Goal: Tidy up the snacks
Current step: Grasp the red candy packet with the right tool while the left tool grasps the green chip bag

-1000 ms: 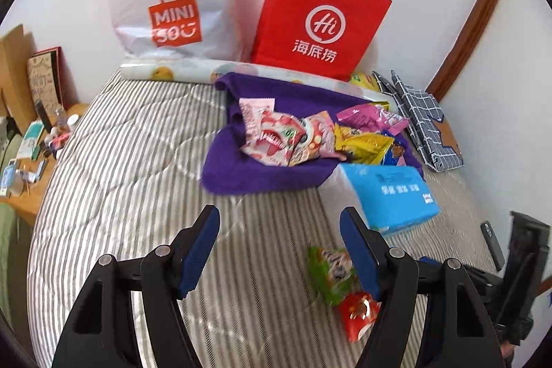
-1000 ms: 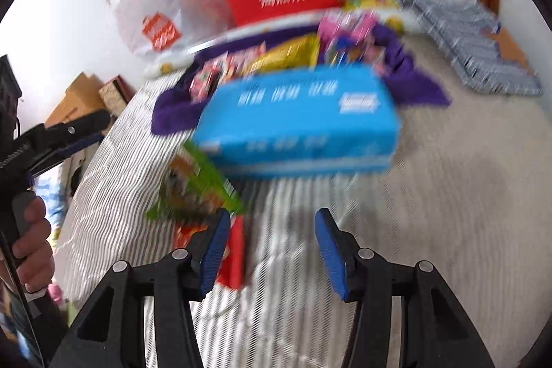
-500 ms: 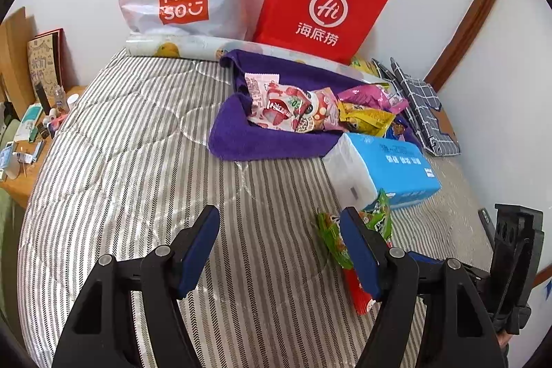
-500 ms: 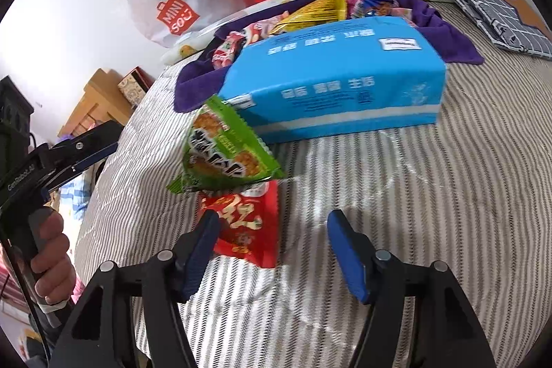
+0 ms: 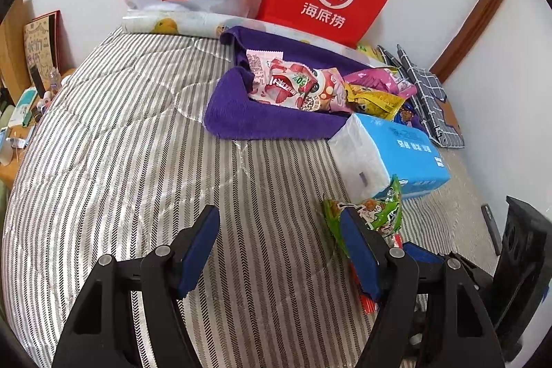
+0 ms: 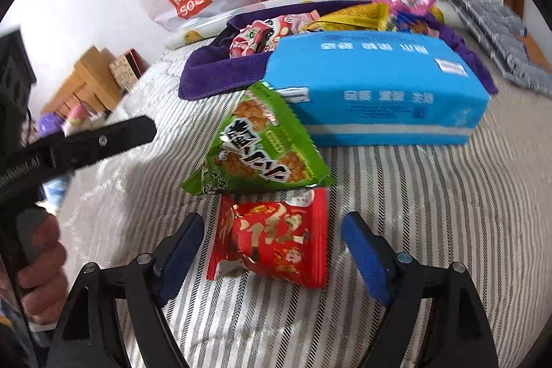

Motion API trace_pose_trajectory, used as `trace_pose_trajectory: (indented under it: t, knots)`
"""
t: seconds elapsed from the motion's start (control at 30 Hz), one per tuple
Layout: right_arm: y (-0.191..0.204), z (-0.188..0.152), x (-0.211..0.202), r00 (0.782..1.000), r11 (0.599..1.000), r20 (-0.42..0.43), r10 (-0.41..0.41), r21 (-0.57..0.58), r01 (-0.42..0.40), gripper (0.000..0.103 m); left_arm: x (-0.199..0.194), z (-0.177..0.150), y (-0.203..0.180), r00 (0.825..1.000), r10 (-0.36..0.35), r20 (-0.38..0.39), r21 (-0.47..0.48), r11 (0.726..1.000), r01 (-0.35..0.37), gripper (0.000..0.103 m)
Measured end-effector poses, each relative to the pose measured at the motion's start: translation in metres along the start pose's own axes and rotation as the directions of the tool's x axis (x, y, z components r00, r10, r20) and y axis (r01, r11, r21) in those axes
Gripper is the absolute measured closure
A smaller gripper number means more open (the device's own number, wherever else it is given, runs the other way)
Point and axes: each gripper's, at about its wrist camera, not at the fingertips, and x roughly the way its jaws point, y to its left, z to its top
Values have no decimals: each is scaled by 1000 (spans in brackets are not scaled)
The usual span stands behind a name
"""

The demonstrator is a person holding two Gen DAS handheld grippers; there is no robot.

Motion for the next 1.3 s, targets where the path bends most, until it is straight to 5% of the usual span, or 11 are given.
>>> trace_pose_trajectory:
  t: [0.13, 0.53, 0.93, 1.3]
  knots:
    - [15, -6, 6, 994, 991, 13, -106, -83, 106, 20, 3, 1, 2, 1000, 11, -6, -2, 1000, -11, 32]
    - [4, -12, -1, 991, 991, 63, -114, -60, 118, 44, 7, 1, -13, 999, -40, -8, 23, 999, 40, 32]
    - [-19, -31, -20, 990, 988, 82, -117, -92, 124, 46, 28, -6, -72, 998, -57, -39, 235, 970, 64, 31]
    - [-91, -33, -41, 978, 981, 77, -192, 35, 190, 46, 69, -12, -99, 996, -3, -86, 280, 960, 27, 31]
